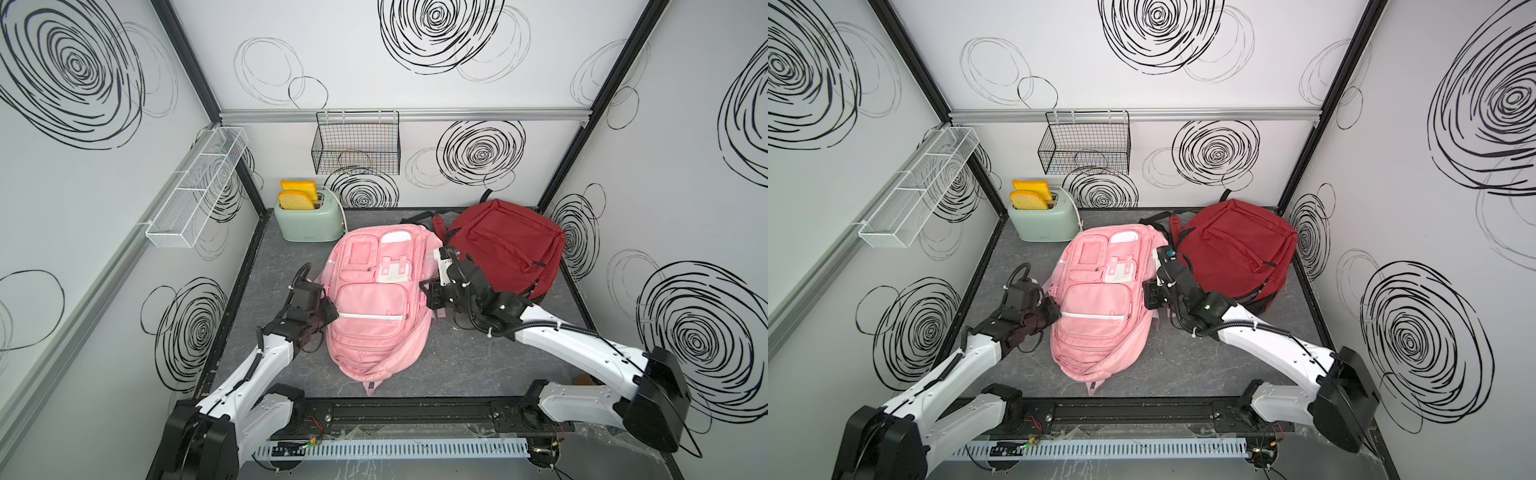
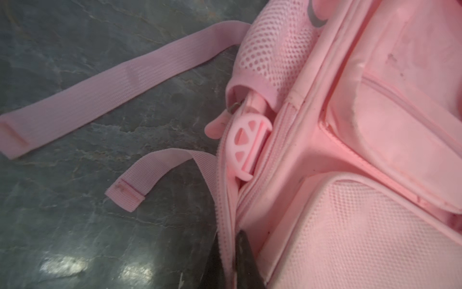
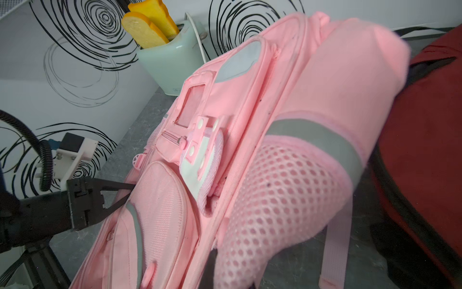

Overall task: Zip up the backpack
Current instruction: Adjust the backpack at the center of the board.

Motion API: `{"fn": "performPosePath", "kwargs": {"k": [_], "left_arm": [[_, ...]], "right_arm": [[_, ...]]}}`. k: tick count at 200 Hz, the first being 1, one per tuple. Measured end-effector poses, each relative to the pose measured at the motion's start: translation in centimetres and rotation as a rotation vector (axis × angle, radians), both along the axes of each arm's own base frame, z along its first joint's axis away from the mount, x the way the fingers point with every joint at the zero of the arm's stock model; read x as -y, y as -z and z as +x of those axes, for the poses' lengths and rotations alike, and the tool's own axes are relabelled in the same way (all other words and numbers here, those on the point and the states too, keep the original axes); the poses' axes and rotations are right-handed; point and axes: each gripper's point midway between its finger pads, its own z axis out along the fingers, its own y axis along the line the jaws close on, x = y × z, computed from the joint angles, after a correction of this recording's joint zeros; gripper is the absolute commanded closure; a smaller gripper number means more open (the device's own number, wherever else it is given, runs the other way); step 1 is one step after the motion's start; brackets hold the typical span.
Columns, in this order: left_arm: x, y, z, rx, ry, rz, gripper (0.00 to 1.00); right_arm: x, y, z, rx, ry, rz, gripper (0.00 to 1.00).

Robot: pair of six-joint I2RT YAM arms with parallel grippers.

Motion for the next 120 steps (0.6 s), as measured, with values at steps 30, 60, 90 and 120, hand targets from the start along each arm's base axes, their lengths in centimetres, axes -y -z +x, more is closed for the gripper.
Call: {"fn": "performPosePath", "kwargs": {"k": [30, 60, 90, 120], "left_arm": [[2.1, -0.3, 2.3, 0.000, 0.051, -0.024, 1.00], [3.9, 0.4, 4.7, -0.008, 0.088, -0.035, 1.00], [4.9, 1.3, 7.6, -0.013, 0.103, -0.023, 0.99], [5.8, 2.0, 9.7, -0.002, 0.126, -0.019, 0.90]], "right_arm": [[2.2, 0.9, -2.1, 0.029, 0.080, -0.003, 1.00], [3.0, 4.4, -2.9, 0.019, 0.144, -0.057, 1.00], [2.5, 7.7, -2.8, 0.010, 0.196, -0.125, 1.00], [3.1, 10.5, -2.7, 0.016, 0.276, -0.105, 1.00]]}}
